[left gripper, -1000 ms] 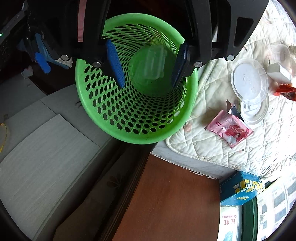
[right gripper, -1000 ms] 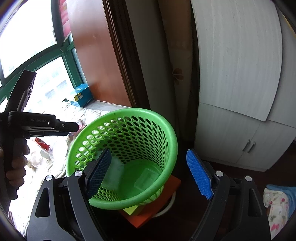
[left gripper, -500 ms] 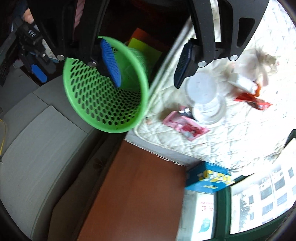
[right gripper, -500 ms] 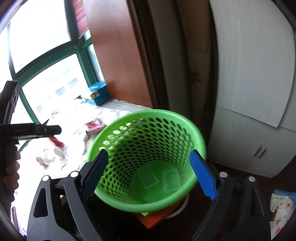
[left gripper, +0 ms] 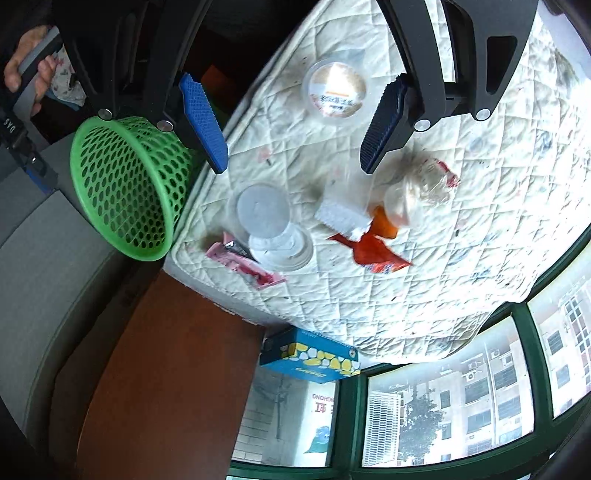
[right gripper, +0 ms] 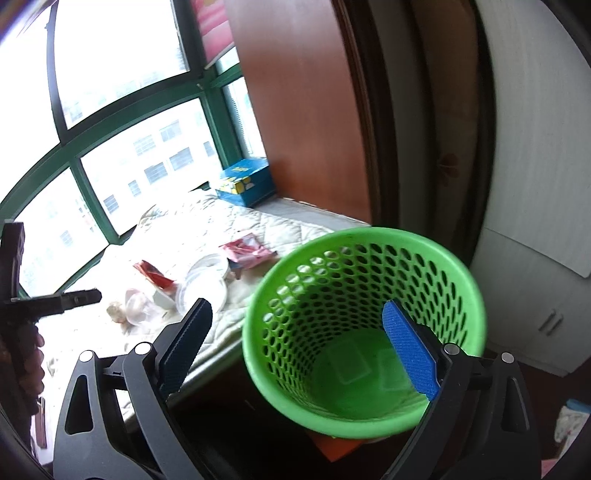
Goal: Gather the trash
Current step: 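Grasp the sealed pudding cup with the left gripper and lift it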
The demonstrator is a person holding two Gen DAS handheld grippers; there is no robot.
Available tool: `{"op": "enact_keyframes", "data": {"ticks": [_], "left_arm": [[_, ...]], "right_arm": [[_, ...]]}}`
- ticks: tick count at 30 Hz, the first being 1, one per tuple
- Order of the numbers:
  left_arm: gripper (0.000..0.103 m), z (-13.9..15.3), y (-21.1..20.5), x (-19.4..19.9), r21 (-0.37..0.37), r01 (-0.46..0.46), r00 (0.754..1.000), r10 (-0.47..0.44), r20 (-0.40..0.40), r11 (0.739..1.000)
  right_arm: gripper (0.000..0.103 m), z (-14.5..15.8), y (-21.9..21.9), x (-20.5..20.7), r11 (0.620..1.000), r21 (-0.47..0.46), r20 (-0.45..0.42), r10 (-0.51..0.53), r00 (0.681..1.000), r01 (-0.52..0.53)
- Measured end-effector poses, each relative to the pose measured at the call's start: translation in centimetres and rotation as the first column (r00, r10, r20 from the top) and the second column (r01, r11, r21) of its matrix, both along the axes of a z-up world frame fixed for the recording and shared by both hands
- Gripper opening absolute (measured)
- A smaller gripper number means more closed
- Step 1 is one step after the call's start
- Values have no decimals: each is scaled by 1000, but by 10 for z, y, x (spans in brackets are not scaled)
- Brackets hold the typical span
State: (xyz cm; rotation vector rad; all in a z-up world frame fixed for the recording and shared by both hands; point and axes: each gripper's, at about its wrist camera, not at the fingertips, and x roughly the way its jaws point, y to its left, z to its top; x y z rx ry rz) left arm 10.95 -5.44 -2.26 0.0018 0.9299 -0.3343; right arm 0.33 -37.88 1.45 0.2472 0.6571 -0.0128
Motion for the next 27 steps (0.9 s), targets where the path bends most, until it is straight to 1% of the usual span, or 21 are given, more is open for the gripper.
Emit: {"op": "enact_keyframes", "data": {"ticks": [2, 3, 4, 8, 11, 21, 22, 23, 26, 27], "left_arm": [[71, -11, 11, -4, 12, -3, 1000, 4, -20, 1000], [76, -18, 14, -6, 21, -2, 1000, 3, -30, 1000], [83, -26, 17, -7, 31, -2, 999, 4, -36, 1000], [84, -53, 18, -12, 58, 27, 997, -23, -72, 998], [88, -71, 15, -12, 86, 39, 994, -30, -100, 996], [89, -109, 8, -4, 140, 68, 988, -48, -144, 988], [87, -111, 8, -3, 135, 67, 988, -47, -146, 989], [80, -112, 9, -2, 126, 64, 988, -44, -150, 990], [67, -114, 12, -1, 93, 60, 986, -45, -159, 994], [67, -114, 13, -2, 89, 58, 987, -44, -157, 994]], "right_arm": [[93, 0, 7, 3, 1000, 6, 0, 16, 1000, -16], [93, 1, 10, 4, 1000, 8, -1, 25, 1000, -25], [93, 1, 14, 5, 999, 7, -2, 32, 999, -32], [93, 2, 25, 8, 998, 0, -7, 57, 998, -57], [93, 1, 30, 9, 998, -3, -15, 67, 998, -67], [93, -7, 49, 23, 994, -10, -51, 108, 993, -108], [93, -8, 51, 26, 993, -10, -54, 114, 992, -115], [93, -8, 53, 28, 993, -12, -56, 121, 991, -122], [93, -9, 60, 34, 990, -15, -61, 140, 988, -142], [93, -10, 63, 37, 989, -15, -62, 149, 987, -150]]}}
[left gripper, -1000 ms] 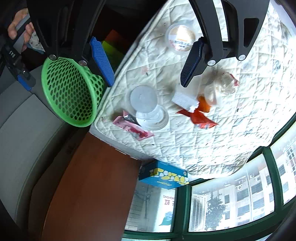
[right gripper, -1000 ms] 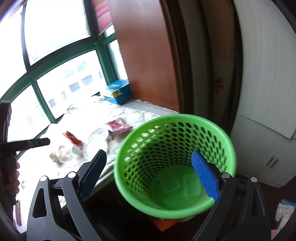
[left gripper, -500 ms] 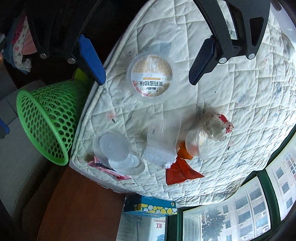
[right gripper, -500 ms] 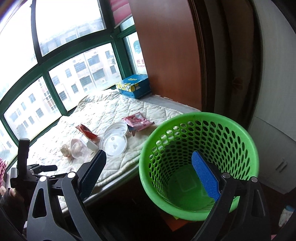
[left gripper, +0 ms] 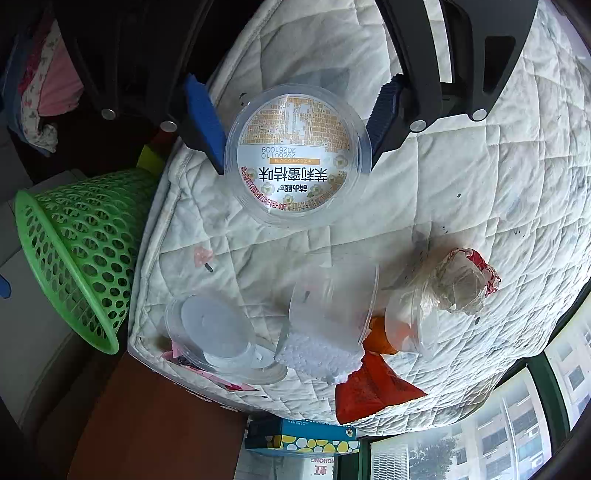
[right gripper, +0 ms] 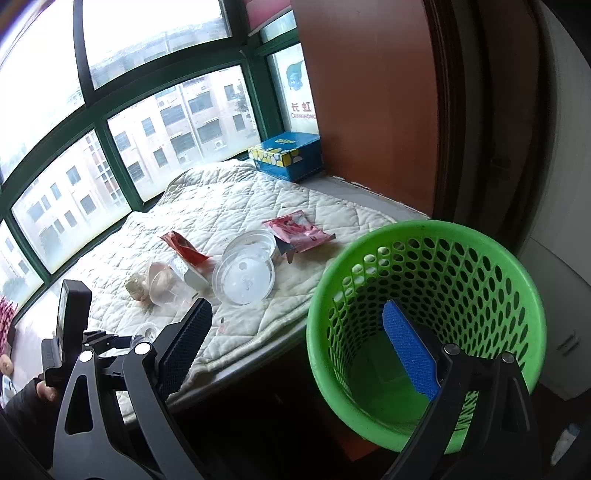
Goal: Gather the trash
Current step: 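Grasp the sealed pudding cup with the left gripper and lift it, then grasp the red snack wrapper with the right gripper while the left holds the pudding cup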
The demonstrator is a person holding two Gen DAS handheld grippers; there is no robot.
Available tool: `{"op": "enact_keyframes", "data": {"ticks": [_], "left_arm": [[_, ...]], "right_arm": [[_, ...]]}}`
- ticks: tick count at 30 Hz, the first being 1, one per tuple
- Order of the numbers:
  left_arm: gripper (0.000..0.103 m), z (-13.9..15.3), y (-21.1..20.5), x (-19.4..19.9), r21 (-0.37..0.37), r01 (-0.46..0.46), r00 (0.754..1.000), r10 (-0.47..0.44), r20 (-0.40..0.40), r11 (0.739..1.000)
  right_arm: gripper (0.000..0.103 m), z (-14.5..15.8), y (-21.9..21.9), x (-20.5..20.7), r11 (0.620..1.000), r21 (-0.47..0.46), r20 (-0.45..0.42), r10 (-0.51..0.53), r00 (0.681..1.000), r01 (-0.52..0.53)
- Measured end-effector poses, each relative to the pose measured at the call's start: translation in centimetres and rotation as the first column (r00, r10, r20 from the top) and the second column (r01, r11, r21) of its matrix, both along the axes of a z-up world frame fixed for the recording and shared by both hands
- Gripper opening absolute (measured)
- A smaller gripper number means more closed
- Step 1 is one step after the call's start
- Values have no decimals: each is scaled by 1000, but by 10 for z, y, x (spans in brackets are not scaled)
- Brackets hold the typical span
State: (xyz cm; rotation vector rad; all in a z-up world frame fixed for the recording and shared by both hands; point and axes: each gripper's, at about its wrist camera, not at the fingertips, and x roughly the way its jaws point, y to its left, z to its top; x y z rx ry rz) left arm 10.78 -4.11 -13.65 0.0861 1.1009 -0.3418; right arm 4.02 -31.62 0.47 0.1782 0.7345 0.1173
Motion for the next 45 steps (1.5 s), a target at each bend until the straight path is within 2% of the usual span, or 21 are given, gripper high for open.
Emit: {"op": "enact_keyframes", "data": {"ticks": [9, 21, 25, 28, 32, 40, 45], "left_arm": [[66, 24, 16, -8, -37, -29, 998, 31, 52, 999], [66, 61, 68, -12, -62, -132, 982, 139, 126, 989], [66, 63, 81, -13, -66, -161, 978, 169, 125, 985], [66, 62, 88, -14, -70, -176, 975, 183, 123, 982], [66, 60, 95, -13, -70, -190, 974, 198, 114, 979], [66, 57, 109, -9, -78, -220, 969, 227, 96, 972], [66, 54, 115, -6, -85, -228, 968, 235, 89, 970]], "right_arm": [[93, -11, 28, 23, 997, 1, -31, 75, 997, -75], [92, -31, 85, 64, 977, 5, -65, 211, 975, -211], [84, -36, 103, 82, 967, 16, -75, 254, 964, -254], [72, -43, 116, 98, 956, 46, -95, 292, 952, -288], [65, -51, 133, 119, 943, 60, -116, 333, 936, -328], [65, -51, 169, 168, 915, 82, -107, 403, 909, -396], [60, -63, 194, 198, 908, 52, -133, 418, 899, -415]]}}
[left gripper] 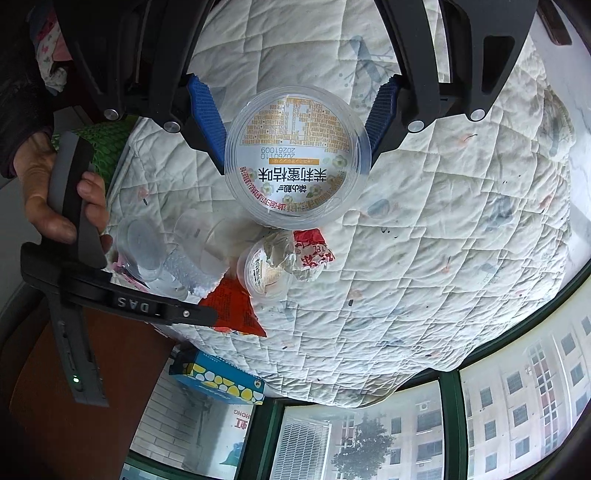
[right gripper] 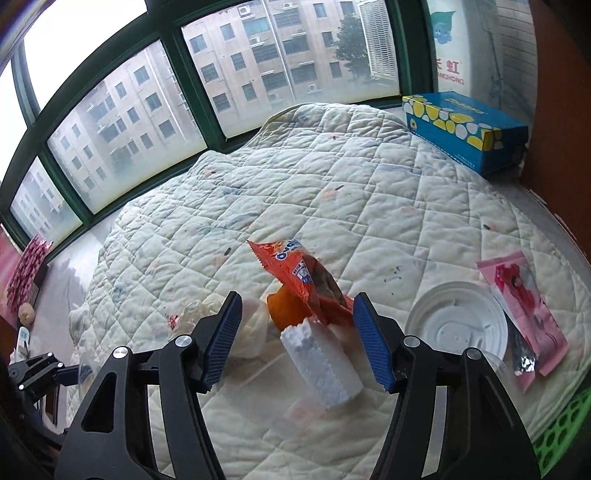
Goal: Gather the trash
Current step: 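Grasp the red snack wrapper with the right gripper while the left holds the pudding cup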
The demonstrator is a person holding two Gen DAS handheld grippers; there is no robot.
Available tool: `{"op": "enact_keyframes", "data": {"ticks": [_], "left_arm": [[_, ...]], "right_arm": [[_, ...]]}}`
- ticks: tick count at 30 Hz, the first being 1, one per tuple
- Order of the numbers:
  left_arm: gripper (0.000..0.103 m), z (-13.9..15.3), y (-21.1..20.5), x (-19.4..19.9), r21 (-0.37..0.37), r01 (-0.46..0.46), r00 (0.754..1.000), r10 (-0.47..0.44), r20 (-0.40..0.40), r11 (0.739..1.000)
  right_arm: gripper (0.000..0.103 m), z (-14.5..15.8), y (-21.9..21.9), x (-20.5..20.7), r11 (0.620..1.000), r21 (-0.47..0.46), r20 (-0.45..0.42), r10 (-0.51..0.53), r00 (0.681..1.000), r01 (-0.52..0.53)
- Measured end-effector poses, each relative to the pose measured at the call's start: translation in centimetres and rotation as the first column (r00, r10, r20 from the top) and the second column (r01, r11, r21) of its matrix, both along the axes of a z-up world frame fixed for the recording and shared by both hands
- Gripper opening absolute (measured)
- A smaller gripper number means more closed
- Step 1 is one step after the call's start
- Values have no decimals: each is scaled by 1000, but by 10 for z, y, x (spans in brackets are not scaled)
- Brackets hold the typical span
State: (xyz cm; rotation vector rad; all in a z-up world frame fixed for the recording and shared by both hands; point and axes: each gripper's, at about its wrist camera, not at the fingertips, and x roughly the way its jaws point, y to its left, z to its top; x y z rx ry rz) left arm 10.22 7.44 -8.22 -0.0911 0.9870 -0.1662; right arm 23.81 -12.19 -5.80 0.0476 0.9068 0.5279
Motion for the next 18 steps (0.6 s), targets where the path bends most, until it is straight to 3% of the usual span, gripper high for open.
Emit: {"op": "enact_keyframes", "data": {"ticks": [3, 9, 18], "left_arm": [[66, -2, 4, 1, -7, -6, 1000, 6, -7, 1000], [66, -5, 9, 3, -10, -17, 1000, 17, -13, 1000], [66, 6, 6, 5, -12, -14, 1000, 14, 12, 1000]], "right_arm": [[58, -11, 11, 17, 999, -41, -7, -5, 1000, 5], [30, -25, 18, 34, 998, -55, -33, -14, 999, 13], [18, 8, -8, 13, 998, 22, 45, -61, 997, 60]]}}
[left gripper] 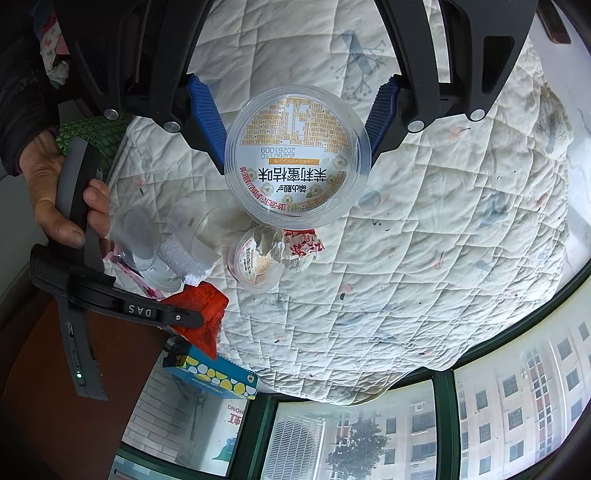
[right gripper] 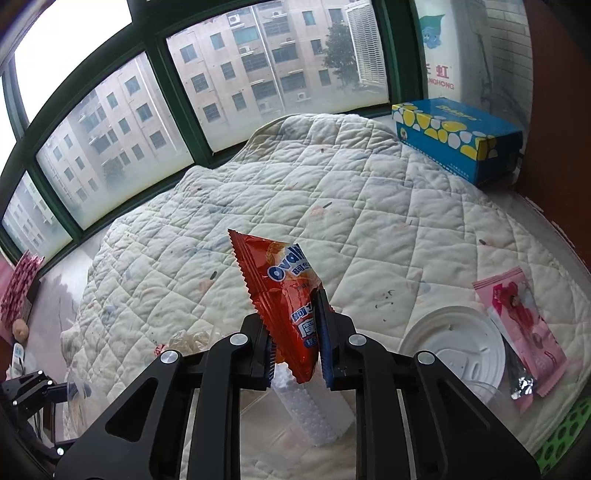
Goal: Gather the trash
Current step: 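Grasp the red snack wrapper with the right gripper while the left holds the pudding cup, then drop the red wrapper with the right gripper and the pudding cup with the left into the basket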
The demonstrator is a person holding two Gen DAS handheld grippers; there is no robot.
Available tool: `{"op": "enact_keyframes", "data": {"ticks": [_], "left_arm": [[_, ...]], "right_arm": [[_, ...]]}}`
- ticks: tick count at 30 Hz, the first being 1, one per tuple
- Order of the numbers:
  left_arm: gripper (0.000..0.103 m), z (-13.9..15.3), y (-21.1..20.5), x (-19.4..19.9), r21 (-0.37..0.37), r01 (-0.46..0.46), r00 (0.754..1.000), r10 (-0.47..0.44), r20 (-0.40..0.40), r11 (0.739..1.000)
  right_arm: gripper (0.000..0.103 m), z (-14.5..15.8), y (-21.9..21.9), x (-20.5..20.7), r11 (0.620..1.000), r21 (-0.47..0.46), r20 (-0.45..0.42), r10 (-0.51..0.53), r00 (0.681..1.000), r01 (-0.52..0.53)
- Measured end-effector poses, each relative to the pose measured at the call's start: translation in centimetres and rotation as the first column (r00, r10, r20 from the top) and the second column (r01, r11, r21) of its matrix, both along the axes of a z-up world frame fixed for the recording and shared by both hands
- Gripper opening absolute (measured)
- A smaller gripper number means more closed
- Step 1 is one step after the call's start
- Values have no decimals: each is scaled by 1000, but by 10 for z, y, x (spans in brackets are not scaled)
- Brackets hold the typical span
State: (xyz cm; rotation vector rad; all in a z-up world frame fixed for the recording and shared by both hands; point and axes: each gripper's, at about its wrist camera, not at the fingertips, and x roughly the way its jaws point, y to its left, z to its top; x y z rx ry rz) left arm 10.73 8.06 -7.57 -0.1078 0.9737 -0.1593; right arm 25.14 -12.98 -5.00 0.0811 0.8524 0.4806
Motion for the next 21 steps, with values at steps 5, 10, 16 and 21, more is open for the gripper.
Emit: {"op": "enact_keyframes", "data": {"ticks": [5, 10, 16, 21], "left_arm": [[66, 15, -15, 1, -4, 38, 999, -38, 37, 999], [66, 28, -41, 5, -14, 95, 993, -94, 66, 995], [66, 41, -86, 8, -17, 188, 978, -185, 94, 982], [66, 50, -126, 11, -18, 269, 957, -266, 114, 963]], "right_arm": [[18, 29, -34, -21, 997, 57, 44, -53, 998, 51], [18, 57, -80, -51, 987, 111, 76, -128, 989, 119], [18, 75, -139, -92, 971, 105, 93, -223, 970, 213], [18, 72, -190, -121, 948, 82, 72, -315, 946, 309]]}}
